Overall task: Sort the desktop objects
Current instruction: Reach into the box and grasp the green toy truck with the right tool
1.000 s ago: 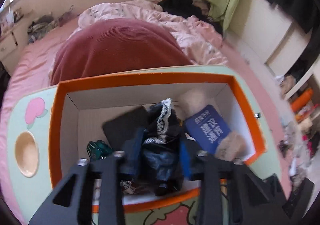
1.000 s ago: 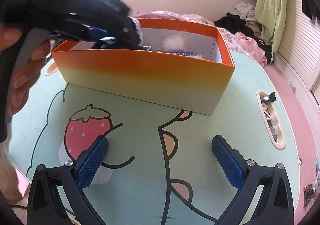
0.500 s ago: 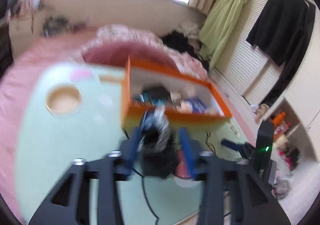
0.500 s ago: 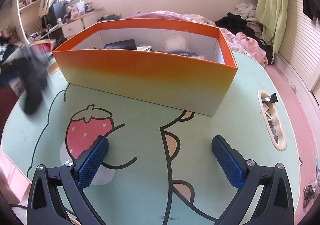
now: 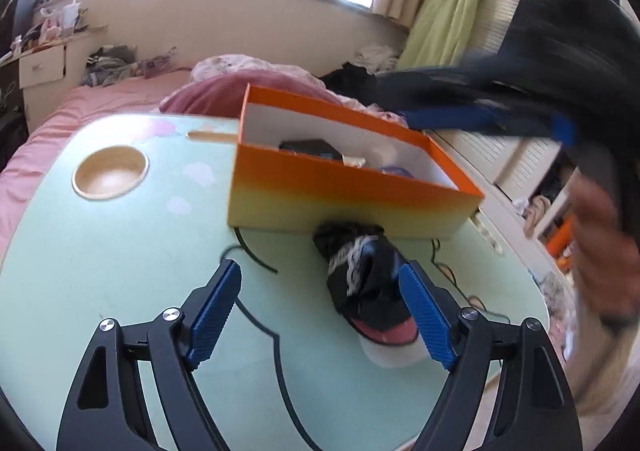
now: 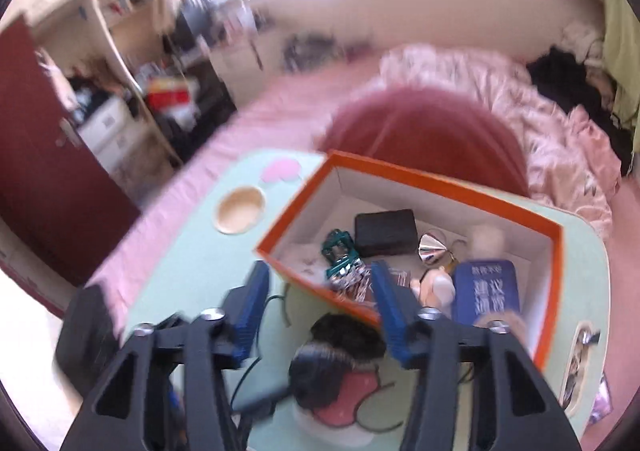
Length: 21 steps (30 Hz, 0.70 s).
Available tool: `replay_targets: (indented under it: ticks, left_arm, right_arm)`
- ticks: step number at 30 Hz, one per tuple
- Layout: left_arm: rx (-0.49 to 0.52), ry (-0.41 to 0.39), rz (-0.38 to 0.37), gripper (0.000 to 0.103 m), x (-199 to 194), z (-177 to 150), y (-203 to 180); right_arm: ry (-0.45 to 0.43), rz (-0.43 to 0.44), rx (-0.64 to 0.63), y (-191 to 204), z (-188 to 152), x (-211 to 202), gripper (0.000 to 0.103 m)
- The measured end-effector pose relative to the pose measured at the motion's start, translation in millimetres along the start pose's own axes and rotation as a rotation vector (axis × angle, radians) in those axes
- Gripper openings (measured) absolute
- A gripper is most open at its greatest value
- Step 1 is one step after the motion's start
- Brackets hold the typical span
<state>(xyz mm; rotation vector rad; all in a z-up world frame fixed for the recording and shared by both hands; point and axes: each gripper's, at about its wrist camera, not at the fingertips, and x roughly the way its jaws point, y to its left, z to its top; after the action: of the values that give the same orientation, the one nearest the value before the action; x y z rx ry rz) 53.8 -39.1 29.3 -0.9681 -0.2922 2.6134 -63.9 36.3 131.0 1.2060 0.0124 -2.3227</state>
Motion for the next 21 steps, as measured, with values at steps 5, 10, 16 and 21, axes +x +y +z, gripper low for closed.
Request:
replay_targets:
  ticks: [5, 10, 16, 21]
  left_arm:
    - [-0.071, 0.025, -0.005, 0.081, 5.7, -11.2, 16.0]
    - [-0.069, 0.029, -0.012, 0.081, 8.6, -12.3, 16.5]
    - [-0.063, 0.030, -0.012, 0.081, 9.6, -13.6, 12.9]
    - [-0.060, 0.032, -0.013, 0.081, 10.7, -14.2, 13.0]
  right_arm:
    - [0.178, 0.035, 0.122, -30.9, 13.0, 56.7, 0.041]
    - [0.225, 0.099, 0.202, -40.5, 10.5, 88.2, 0.041]
    - [0.254, 0.006, 0.205, -55.6, 19.4, 102.4, 0.039]
    - [0.232, -0.016, 0.194, -61.7, 18.9, 99.4, 0.028]
